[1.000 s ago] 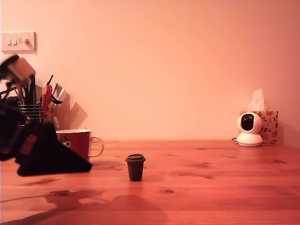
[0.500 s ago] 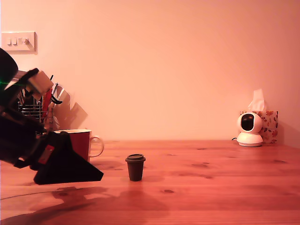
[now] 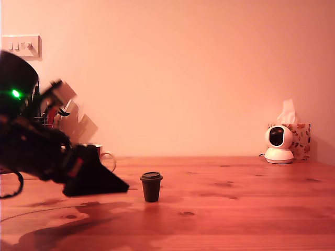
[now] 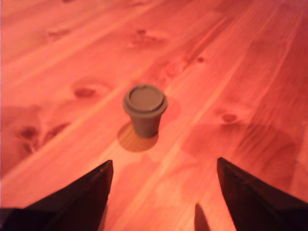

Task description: Pick up the coffee capsules on the table and drop them inside the coffee cup

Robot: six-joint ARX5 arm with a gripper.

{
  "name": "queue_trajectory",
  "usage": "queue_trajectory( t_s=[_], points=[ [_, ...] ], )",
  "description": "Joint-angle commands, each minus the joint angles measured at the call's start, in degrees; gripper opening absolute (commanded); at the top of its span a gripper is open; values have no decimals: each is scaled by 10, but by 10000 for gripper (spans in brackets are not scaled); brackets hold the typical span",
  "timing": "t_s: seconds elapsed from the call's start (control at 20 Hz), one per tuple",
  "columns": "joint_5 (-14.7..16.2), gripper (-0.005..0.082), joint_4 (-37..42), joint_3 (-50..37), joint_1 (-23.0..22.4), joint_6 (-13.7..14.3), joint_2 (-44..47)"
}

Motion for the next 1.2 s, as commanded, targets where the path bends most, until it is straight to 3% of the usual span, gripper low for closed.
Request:
queue_trajectory(
  t_s=[0.0,0.85,1.15],
  points=[
    [4,623,5,16,-7,2,15],
    [11,623,-2,103,-36,-16,105],
    [-3,621,0,121,-36,-16,109]
  ],
)
